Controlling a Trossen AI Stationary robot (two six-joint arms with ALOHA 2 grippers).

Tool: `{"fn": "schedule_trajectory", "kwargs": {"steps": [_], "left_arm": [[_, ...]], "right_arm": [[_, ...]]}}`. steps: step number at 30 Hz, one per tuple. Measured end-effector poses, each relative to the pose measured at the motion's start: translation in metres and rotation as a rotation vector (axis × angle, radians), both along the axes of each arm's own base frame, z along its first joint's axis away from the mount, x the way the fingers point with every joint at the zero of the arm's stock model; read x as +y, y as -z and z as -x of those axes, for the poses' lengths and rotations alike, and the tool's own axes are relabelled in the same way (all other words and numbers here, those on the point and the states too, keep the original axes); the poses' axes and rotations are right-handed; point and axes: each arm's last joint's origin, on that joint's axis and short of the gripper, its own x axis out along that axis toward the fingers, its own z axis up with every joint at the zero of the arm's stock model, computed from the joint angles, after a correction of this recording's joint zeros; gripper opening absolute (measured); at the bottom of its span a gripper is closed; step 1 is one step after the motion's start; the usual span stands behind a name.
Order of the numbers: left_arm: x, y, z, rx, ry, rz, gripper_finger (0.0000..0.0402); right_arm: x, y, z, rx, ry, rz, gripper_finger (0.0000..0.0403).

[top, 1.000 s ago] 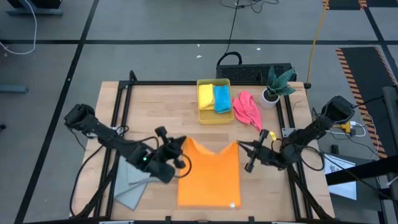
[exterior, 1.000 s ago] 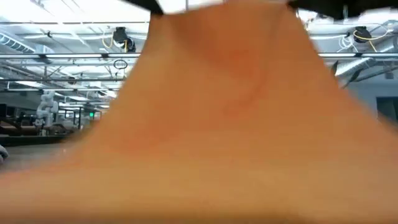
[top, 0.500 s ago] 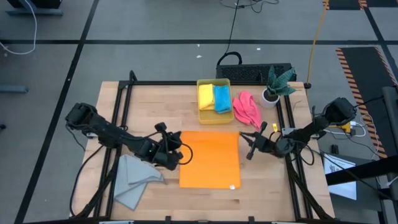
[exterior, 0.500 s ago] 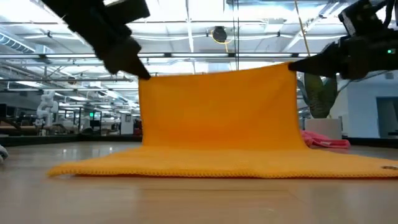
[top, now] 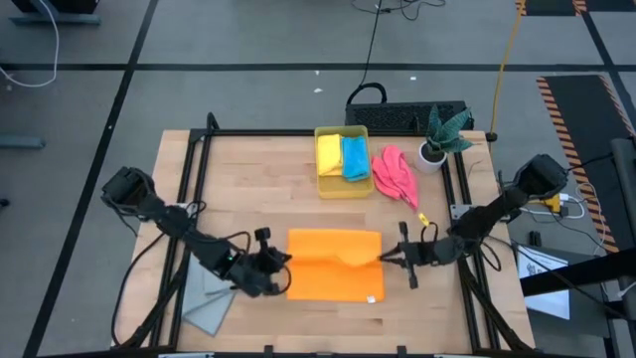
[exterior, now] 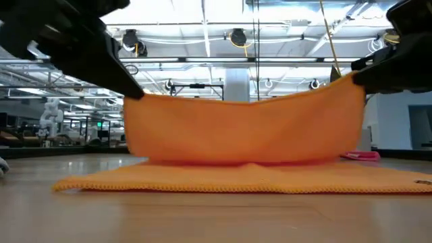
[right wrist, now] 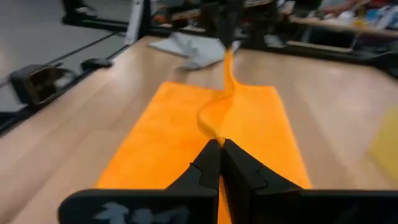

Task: Fold microfiber towels
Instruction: Fold the orange microfiber towel

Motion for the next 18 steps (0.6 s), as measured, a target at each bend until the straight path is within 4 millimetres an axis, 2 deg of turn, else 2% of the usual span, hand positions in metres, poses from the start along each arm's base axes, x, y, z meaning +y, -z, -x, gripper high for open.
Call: {"fn": "schedule_trajectory", "kwargs": {"steps": [8, 15, 18], "left_arm": [[-0.025, 0.010, 0.007, 0.027, 0.125, 0.056, 0.0004], [-0.033, 0.032, 0.002, 0.055, 0.144, 0.061, 0.0003], [-0.035, 0.035, 0.001, 0.057, 0.149, 0.067, 0.0008]], "right_arm": [[0.024, 0.005, 0.002, 0.136, -0.078, -0.052, 0.0000], [0.032, 0.021, 0.003, 0.222, -0.118, -0.102, 0.0000], [0.034, 0.025, 0.001, 0.226, -0.138, -0.112, 0.0000]]}}
